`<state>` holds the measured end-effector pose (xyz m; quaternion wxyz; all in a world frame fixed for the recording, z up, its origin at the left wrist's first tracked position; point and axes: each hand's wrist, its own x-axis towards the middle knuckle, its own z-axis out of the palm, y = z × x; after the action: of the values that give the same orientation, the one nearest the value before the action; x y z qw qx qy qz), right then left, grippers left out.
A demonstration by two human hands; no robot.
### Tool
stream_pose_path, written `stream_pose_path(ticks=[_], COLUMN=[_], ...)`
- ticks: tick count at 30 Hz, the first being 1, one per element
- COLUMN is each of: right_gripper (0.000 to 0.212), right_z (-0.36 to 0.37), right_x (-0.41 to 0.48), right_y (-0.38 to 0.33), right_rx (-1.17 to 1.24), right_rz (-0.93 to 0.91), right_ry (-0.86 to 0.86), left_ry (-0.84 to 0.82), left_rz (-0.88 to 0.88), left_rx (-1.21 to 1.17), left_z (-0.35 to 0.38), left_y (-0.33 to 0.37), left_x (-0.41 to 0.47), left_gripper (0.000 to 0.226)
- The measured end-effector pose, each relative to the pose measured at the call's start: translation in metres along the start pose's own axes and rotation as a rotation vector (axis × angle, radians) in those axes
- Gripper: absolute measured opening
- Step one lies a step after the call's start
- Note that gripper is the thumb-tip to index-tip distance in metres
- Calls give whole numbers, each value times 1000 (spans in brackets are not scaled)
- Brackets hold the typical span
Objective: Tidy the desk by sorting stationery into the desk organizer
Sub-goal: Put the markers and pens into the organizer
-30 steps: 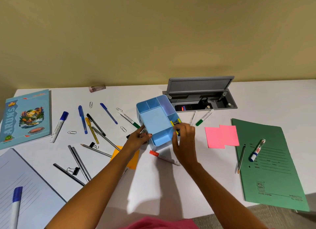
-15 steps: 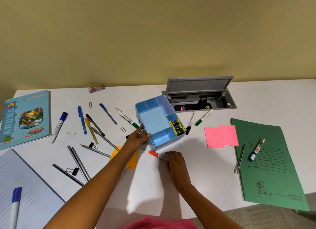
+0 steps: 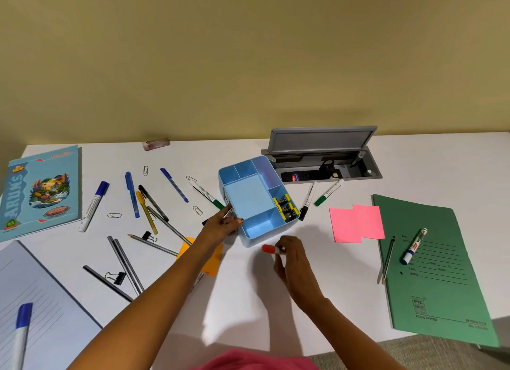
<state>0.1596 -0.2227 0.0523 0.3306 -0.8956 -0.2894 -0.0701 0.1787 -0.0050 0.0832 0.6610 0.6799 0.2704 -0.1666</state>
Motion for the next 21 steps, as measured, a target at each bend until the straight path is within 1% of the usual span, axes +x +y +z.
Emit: stream_pose_path(ticks=[2, 4, 6, 7, 9, 10, 12, 14, 17, 21], right_gripper=[36, 27, 15, 11, 9, 10, 11, 14, 21, 23], right_z=[-11, -17, -19, -18, -14, -13, -8, 0, 13, 28], right_x=[17, 41, 70, 84, 111, 124, 148, 170, 193, 210], right_y=[-7, -15, -24, -27, -33, -35, -38, -35, -25, -9], right_rx=[82, 186, 223, 252, 313, 342, 354, 306, 251, 186], right_rz=[42, 52, 62, 85, 72, 76, 146, 180, 170, 218], right_ry=[79, 159, 241, 269, 313, 312, 271, 234, 172, 71], left_ry=[-2, 6, 14, 15, 14, 13, 11, 8, 7, 4], left_rz=[8, 15, 13, 10, 3, 0, -7, -16, -15, -11], left_rx=[-16, -30, -33, -35, -55, -66, -74, -73, -84, -82], left_z=[1, 1, 1, 1, 1, 1, 1, 0, 0, -1], left_y=[0, -1, -1, -1, -2, -2, -3, -4, -5, -9], left_x=[-1, -1, 0, 0, 1, 2, 4, 5, 6, 9], left_gripper=[64, 63, 62, 62, 63, 64, 66, 67, 67, 69])
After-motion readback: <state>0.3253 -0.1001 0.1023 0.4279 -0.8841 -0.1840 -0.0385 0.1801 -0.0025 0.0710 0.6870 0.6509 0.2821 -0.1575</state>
